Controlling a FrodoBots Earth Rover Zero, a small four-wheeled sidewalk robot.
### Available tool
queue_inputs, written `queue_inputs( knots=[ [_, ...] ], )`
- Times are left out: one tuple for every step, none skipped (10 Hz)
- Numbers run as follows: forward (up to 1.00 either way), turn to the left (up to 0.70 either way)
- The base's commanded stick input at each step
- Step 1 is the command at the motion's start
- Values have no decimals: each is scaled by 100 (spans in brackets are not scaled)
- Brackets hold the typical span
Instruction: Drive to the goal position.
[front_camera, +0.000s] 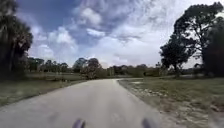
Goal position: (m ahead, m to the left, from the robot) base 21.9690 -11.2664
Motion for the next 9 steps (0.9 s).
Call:
queue_inputs(
  knots=[
    [69,6],
    [69,18],
    [69,30],
    [69,29],
    [69,13],
    [69,16],
    [69,25],
    [69,7],
    [69,5]
  ],
)
